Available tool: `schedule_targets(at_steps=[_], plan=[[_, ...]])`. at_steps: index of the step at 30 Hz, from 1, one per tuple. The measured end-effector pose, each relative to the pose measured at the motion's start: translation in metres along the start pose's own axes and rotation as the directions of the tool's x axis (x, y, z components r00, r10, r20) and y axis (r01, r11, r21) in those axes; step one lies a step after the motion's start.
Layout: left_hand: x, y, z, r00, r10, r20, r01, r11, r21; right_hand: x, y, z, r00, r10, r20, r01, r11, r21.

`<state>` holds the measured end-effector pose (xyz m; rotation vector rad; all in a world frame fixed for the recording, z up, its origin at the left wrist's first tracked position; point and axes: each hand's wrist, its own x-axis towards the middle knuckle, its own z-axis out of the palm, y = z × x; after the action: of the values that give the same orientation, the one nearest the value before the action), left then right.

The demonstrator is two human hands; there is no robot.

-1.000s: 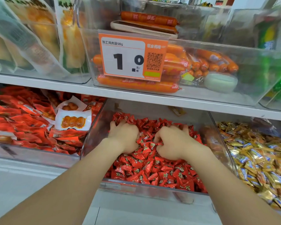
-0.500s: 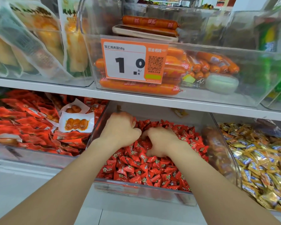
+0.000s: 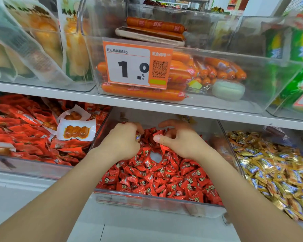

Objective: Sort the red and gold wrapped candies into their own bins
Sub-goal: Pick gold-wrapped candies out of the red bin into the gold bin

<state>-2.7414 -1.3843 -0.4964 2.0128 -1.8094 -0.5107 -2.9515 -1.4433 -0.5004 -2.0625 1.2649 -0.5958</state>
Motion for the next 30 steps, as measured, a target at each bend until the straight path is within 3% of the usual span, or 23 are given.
schedule_targets(at_steps=[5, 9, 15, 17, 20, 24, 30], plan=[[-0.006, 0.001, 0.001, 0.996, -0.022, 0.086, 0.020, 1.000, 0.023, -0.020, 0.006, -0.015, 1.000, 0.005, 0.012, -0.002, 0.982, -0.188], [-0.014, -0.004, 0.003, 0.991, -0.029, 0.133, 0.017, 0.996, 0.084, -0.032, 0.014, -0.021, 0.997, 0.078, 0.024, -0.070, 0.970, -0.232], [-0.023, -0.005, -0.001, 0.994, -0.042, 0.105, 0.031, 0.995, 0.099, -0.037, 0.005, -0.014, 0.998, -0.004, -0.066, -0.024, 0.906, -0.423], [-0.027, -0.003, 0.000, 0.995, -0.055, 0.084, 0.046, 0.993, 0.109, -0.032, -0.002, 0.001, 0.996, -0.084, 0.010, 0.081, 0.897, -0.435], [-0.029, 0.002, 0.003, 0.995, -0.083, 0.054, 0.074, 0.986, 0.151, -0.024, -0.011, 0.026, 0.957, -0.173, 0.233, 0.250, 0.898, -0.361], [-0.030, 0.003, 0.002, 0.991, -0.111, 0.079, 0.090, 0.969, 0.232, -0.025, -0.020, 0.037, 0.814, -0.064, 0.577, 0.310, 0.888, -0.340], [-0.030, -0.003, 0.002, 0.957, -0.132, 0.259, 0.017, 0.915, 0.403, -0.050, -0.029, -0.007, 0.798, -0.002, 0.603, 0.305, 0.864, -0.401]])
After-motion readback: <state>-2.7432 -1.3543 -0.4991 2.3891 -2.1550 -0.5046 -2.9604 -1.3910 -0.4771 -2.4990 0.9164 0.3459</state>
